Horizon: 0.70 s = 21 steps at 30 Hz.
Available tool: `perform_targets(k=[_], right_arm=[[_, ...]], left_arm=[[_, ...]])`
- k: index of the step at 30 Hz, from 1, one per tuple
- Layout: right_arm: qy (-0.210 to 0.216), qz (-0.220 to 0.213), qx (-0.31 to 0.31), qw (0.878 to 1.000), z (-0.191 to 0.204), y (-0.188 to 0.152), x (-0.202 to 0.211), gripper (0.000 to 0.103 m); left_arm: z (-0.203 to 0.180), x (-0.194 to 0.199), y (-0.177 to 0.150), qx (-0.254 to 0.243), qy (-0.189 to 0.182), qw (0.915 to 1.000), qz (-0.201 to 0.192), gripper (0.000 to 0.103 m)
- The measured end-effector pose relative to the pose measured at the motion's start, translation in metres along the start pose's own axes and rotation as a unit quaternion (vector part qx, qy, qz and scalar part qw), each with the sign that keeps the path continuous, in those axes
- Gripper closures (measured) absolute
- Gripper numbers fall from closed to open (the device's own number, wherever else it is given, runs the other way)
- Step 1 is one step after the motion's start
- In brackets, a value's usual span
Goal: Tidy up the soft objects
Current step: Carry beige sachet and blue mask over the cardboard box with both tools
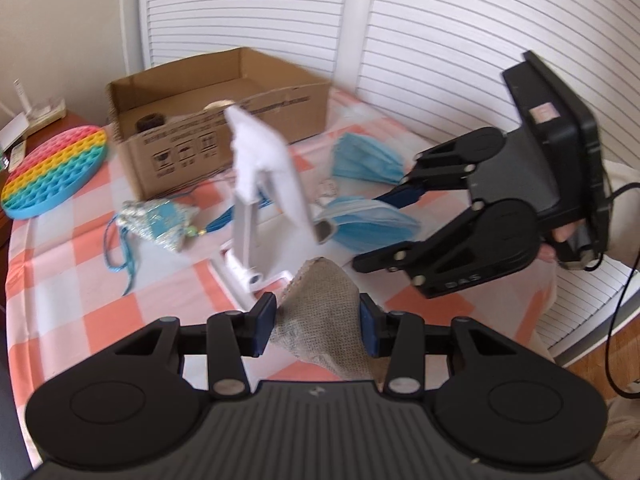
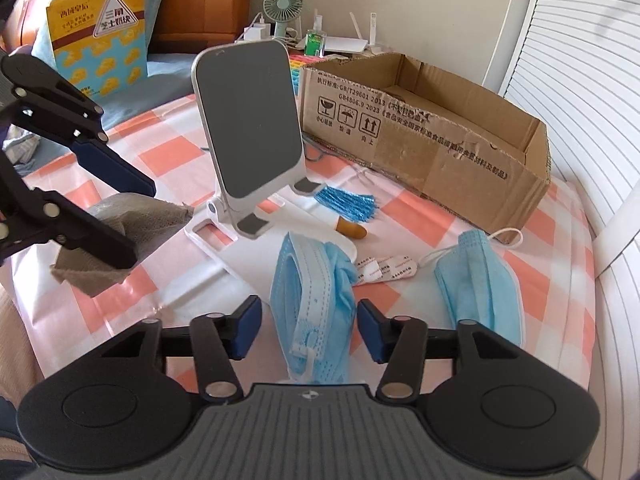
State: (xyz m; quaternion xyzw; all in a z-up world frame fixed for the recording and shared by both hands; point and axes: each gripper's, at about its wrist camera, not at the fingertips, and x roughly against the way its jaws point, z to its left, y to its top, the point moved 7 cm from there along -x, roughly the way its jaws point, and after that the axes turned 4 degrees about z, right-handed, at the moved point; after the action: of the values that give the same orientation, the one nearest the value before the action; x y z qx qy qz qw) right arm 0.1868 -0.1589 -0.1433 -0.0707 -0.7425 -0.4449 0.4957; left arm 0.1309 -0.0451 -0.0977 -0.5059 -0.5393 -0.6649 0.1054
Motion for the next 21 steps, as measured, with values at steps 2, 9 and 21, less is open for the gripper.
perform_targets(k=[2, 9, 21], right_arm=[[-0.007, 0.005, 0.000, 1.000, -0.001, -0.002, -0.001, 0.064], [-0.005, -0.001, -0.007, 1.000, -0.002, -0.005, 0.008, 0.082], [-0.029, -0.026, -0.013, 0.999, -0.022, 0.001, 0.041, 0.082]], left_arm=[[-0.006, 0.000, 0.002, -0.006, -0.005, 1.0000, -0.001, 0.061], [-0.022, 0.006, 0.010, -0.020, -0.014, 0.9997, -0.007, 0.061], [-0.055, 0.034, 0.063, -0.055, -0.043, 0.9974, -0.018, 0.061]])
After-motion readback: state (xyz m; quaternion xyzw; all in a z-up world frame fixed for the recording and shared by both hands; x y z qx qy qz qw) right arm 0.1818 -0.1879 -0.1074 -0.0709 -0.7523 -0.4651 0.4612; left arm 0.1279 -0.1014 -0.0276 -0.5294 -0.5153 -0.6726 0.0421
